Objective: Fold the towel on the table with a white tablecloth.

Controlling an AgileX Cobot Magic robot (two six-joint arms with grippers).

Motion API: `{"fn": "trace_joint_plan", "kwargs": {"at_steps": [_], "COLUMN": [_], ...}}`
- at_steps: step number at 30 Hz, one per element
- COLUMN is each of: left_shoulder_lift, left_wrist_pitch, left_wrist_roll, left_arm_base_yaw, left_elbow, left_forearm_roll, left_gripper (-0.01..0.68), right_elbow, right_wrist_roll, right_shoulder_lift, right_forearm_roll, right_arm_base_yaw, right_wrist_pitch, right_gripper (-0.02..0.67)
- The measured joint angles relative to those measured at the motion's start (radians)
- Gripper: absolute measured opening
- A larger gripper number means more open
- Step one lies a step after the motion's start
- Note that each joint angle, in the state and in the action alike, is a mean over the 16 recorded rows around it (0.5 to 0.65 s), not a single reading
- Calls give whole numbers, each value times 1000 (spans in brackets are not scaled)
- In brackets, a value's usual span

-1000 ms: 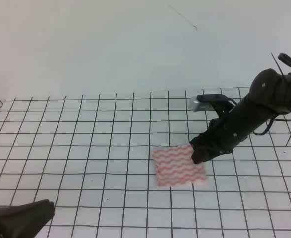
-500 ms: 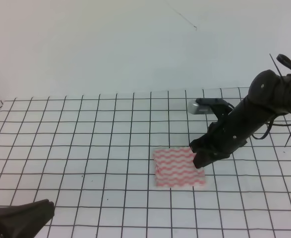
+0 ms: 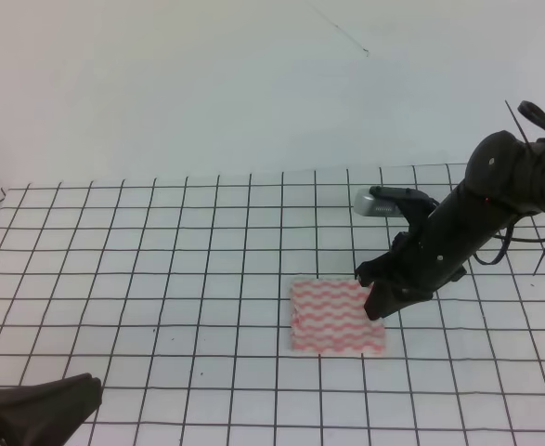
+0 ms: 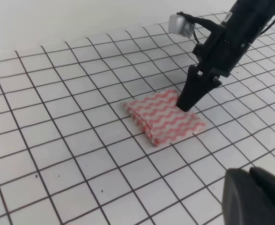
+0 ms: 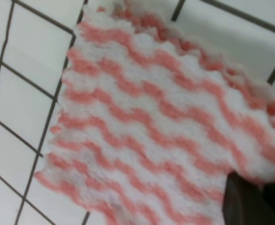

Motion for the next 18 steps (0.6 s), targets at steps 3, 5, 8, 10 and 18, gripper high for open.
{"fn": "trace_joint_plan", "kwargs": {"at_steps": [3, 5, 8, 10, 18], "left_shoulder_lift": [0, 0, 0, 0, 0], "left_wrist_pitch": [0, 0, 0, 0, 0], "left_wrist_roll": [0, 0, 1, 1, 2], "left_arm_base_yaw": [0, 0, 0, 0, 0], "left_elbow": [0, 0, 0, 0, 0], "left_forearm_roll": [0, 0, 0, 0, 0], "left_gripper": [-1, -1, -1, -1, -1], "right_elbow": [0, 0, 0, 0, -1], "right_wrist_roll": [-2, -4, -6, -8, -8], "right_shoulder_lift": [-9, -18, -37, -52, -103], "right_forearm_roll": [-5, -12, -31, -45, -107], "right_arm_base_yaw": [0, 0, 0, 0, 0], "right_wrist_pitch": [2, 4, 10, 17, 56], "right_gripper": [14, 14, 15, 15, 53]}}
